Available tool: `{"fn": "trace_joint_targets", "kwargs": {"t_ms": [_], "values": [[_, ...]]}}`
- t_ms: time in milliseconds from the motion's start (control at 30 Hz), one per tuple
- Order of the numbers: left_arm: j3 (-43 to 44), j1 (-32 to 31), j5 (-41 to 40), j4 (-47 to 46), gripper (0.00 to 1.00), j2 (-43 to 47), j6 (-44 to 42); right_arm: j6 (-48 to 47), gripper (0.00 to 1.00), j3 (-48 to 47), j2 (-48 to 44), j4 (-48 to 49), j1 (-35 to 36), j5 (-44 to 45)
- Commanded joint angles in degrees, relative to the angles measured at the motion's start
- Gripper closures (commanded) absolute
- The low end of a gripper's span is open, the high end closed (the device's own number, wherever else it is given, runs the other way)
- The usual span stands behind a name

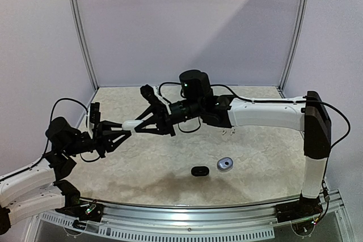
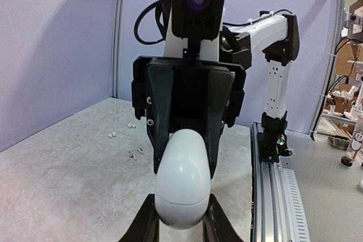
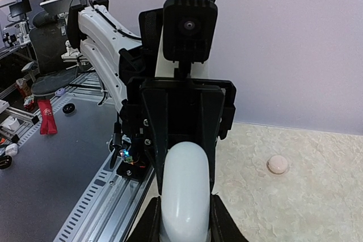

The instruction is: Insert the wireless bluetooth earbuds into the charging case

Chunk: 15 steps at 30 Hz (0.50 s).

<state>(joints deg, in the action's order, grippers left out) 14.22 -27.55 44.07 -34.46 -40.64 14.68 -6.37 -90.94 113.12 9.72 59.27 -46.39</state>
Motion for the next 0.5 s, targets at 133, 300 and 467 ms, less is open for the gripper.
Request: {"fn": "trace_joint_targets", "kwargs": {"t_ms": [133, 300, 467], "values": [[-1.0, -1.0, -1.5, 0.3, 1.0, 0.4, -6.8, 0.3, 0.5, -2.1, 1.4, -3.0, 0.8, 6.9], [-1.0, -1.1, -1.1, 2.2, 1.0, 0.8, -12.2, 0.7, 0.47, -2.8, 1.2, -4.0, 0.8, 9.9], [-0.4, -1.0, 0.0, 9.0, 1.0, 2.1, -22.4, 0.7, 0.47, -4.4, 1.1, -6.5, 0.8, 11.3]]}}
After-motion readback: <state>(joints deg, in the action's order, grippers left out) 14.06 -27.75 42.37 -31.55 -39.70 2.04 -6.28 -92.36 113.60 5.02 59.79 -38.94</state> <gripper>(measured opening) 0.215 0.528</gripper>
